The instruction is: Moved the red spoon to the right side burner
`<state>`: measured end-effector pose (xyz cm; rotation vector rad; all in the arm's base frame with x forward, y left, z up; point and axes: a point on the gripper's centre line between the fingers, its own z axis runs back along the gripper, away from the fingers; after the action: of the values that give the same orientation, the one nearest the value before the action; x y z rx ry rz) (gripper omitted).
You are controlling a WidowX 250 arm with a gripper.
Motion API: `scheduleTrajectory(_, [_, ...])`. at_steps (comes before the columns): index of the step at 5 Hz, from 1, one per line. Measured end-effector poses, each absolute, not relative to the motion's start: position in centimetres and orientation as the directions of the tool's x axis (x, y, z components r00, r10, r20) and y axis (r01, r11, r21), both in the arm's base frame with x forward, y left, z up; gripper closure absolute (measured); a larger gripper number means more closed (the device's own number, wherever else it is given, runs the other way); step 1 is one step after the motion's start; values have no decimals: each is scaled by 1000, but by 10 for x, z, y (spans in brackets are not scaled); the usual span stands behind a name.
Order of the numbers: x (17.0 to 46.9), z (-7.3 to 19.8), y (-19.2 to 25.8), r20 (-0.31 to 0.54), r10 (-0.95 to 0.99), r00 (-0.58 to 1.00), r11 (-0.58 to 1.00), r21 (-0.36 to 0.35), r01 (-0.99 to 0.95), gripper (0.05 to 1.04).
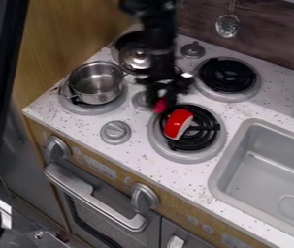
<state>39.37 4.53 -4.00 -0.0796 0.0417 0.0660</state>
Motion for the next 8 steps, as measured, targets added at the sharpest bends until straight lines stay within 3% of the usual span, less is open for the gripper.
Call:
scheduleTrajectory(1, [408, -27, 8, 20, -59, 998, 998, -28, 59, 673])
scheduleTrajectory(3, [426, -17, -1, 98, -31, 995, 999, -30, 34, 673])
scheduleTrajectory(5, [452, -36, -1, 104, 29, 994, 1000, -6, -29, 673])
scheduleTrajectory(6, [456, -54, 0, 70, 39, 997, 999, -2, -39, 605])
scheduleTrajectory(7, [454, -56, 0, 61, 40, 997, 999, 0, -40, 310])
scheduleTrajectory(8, [441, -54, -2, 41, 32, 999, 999, -2, -32, 88])
